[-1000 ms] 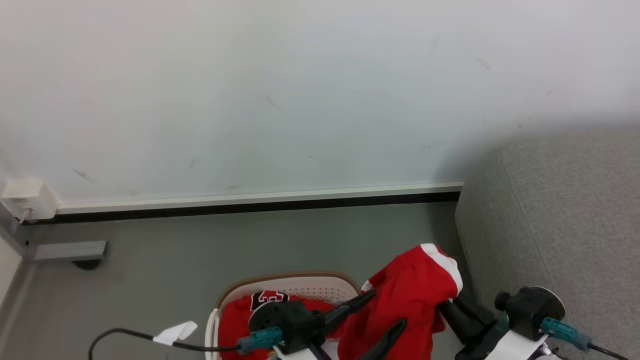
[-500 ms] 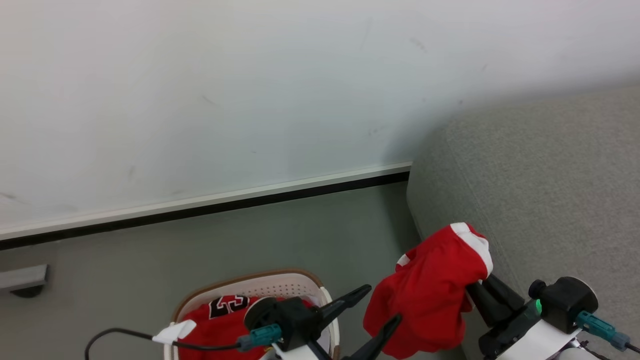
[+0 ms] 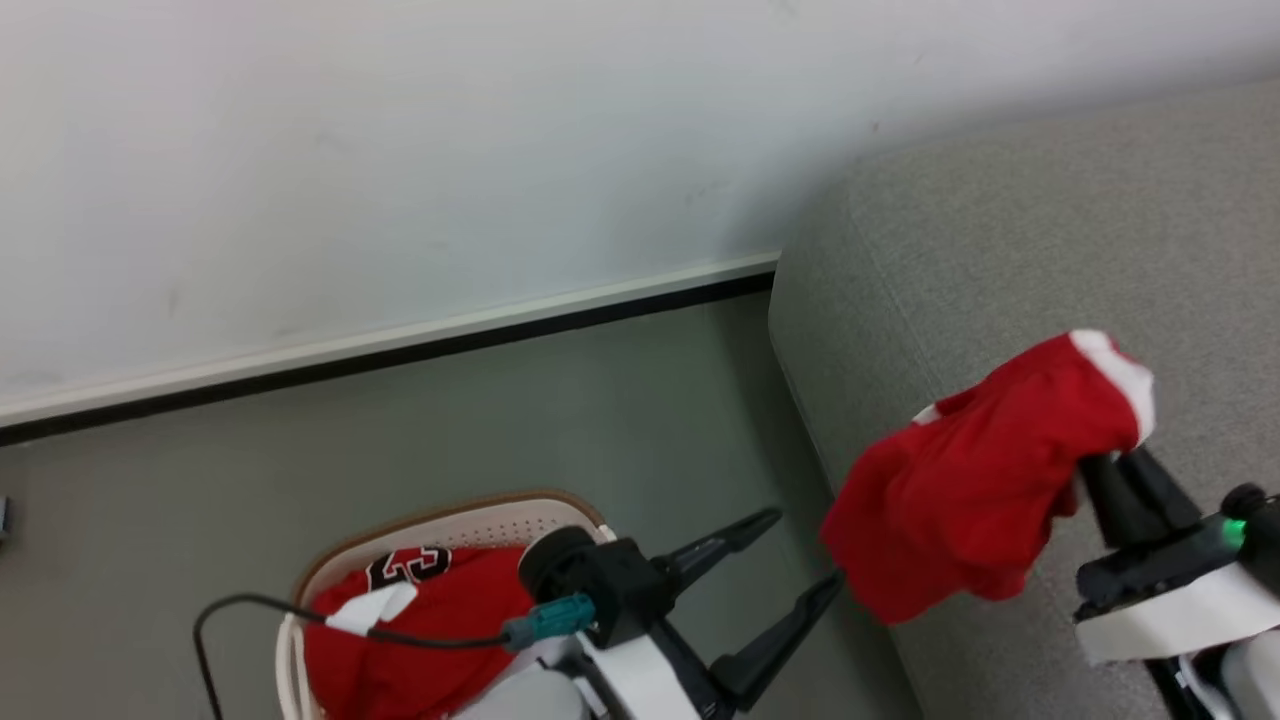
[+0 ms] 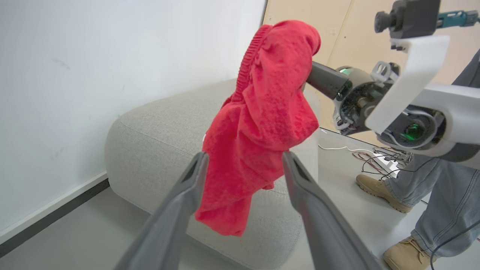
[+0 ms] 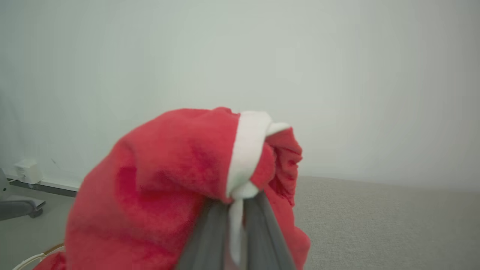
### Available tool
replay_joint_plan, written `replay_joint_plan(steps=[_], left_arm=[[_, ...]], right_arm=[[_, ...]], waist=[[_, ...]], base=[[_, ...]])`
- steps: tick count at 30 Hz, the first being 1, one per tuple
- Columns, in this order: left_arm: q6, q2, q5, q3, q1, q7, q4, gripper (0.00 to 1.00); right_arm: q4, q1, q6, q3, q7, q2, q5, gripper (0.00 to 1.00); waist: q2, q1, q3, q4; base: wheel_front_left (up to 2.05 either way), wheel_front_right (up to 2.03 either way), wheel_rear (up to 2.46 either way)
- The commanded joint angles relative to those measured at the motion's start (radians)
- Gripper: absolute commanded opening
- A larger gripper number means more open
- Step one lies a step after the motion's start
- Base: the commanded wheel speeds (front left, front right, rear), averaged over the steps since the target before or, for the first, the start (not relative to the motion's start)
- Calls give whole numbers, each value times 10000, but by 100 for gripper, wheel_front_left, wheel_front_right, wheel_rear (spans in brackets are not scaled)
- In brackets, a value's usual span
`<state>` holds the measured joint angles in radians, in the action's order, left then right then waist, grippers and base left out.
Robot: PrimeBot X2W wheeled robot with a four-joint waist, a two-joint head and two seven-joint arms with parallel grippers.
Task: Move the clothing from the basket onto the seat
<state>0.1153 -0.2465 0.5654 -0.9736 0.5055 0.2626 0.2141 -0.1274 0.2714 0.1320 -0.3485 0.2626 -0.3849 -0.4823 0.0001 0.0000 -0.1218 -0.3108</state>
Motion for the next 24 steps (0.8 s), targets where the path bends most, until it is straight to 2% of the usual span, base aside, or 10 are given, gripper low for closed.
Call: replay_joint_plan(steps=[1, 6, 11, 13, 16, 19, 24], left_arm=[[40, 79, -139, 39, 475, -24, 3, 100], [109, 303, -341, -49, 1837, -218, 123, 100], [138, 556, -423, -21, 3054, -146, 342, 100], [136, 603, -477, -9, 3268, -138, 359, 100], [146, 733, -595, 51, 3711, -69, 438, 100], [148, 999, -761, 91, 4211, -48, 421, 100], [132, 1222, -1022, 235, 4650, 20, 407, 100]], right_arm=[[119, 287, -25, 670, 32, 157, 271, 0], [63, 1299, -25, 2590, 20, 319, 722, 0], [-965, 3078, -25, 4002, 15, -230, 838, 0], [-1254, 3481, -25, 4262, 1, -354, 782, 0], [-2219, 4750, -25, 4848, -233, -925, 784, 0], [-3074, 6119, -25, 5607, -570, -1880, 963, 0], [-4285, 8069, -25, 6820, -798, -2716, 1527, 0]], waist=[[-1, 0, -680, 310], [-1, 0, -2176, 841], [-1, 0, -3396, 1397], [-1, 0, -3648, 1515], [-1, 0, -4213, 1836], [-1, 0, -4944, 2272], [-1, 0, -5828, 2749]], base=[[0, 0, 0], [0, 0, 0], [0, 0, 0], [0, 0, 0], [0, 0, 0], [0, 0, 0], [0, 0, 0]])
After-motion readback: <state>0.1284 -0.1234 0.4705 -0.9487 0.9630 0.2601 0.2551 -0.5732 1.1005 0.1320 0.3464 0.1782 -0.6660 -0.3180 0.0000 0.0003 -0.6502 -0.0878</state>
